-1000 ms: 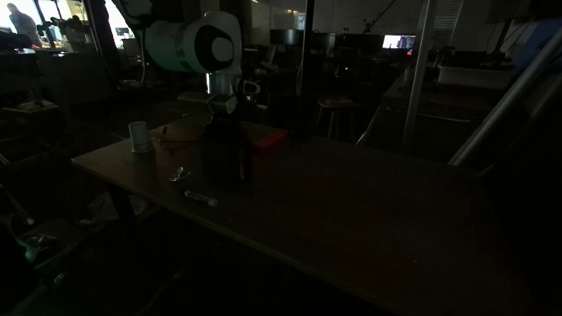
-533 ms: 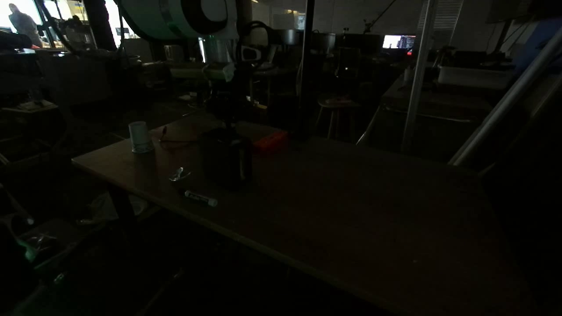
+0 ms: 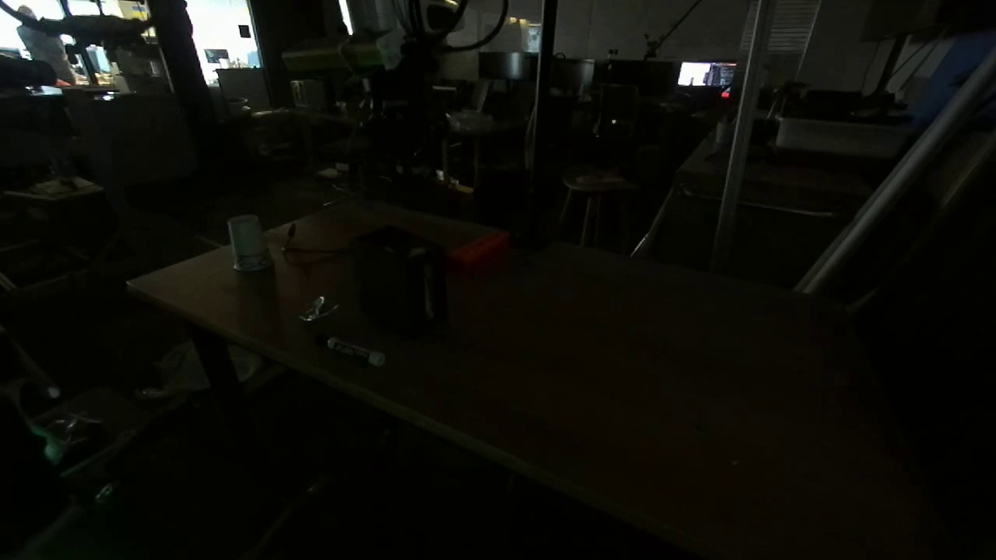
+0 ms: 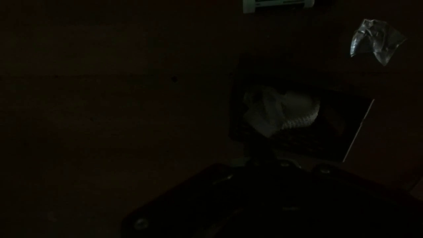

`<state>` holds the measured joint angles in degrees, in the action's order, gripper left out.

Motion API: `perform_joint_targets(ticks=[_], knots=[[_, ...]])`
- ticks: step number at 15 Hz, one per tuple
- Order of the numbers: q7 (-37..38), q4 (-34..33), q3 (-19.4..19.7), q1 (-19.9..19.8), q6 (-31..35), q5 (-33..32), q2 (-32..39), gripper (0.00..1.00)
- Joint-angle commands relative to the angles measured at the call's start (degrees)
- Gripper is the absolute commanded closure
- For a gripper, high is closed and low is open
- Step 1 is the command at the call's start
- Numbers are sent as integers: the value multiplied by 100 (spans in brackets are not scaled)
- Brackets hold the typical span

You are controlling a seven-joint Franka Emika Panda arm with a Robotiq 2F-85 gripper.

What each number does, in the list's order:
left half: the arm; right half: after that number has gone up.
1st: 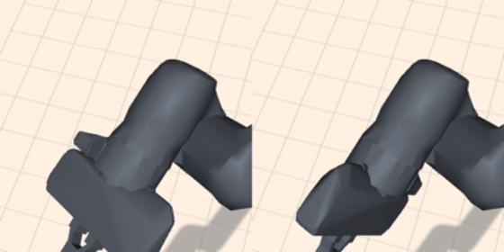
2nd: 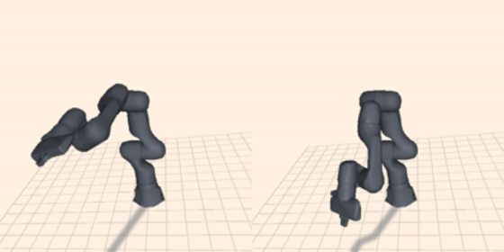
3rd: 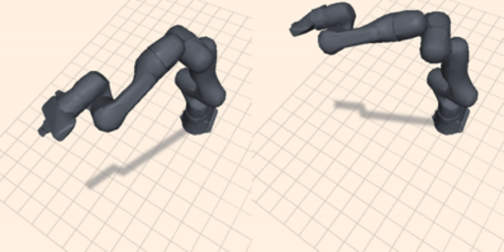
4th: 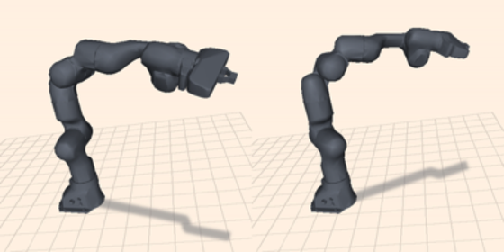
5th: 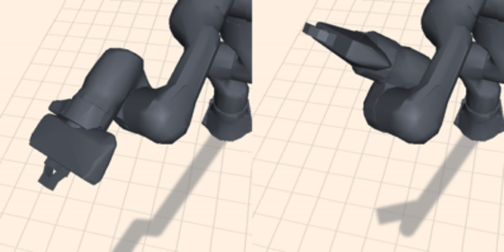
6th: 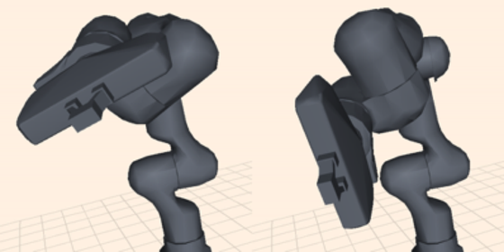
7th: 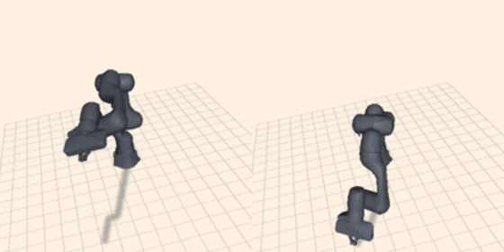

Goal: Put the white towel in the black basket.

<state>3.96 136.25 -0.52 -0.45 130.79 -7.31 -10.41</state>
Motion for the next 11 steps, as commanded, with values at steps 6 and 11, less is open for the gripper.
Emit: perform_joint_targets(ticks=[6,11], knots=[[179,166,-20,-37,-230,9,-316,75],[193,210,-22,-39,-233,10,-347,72]])
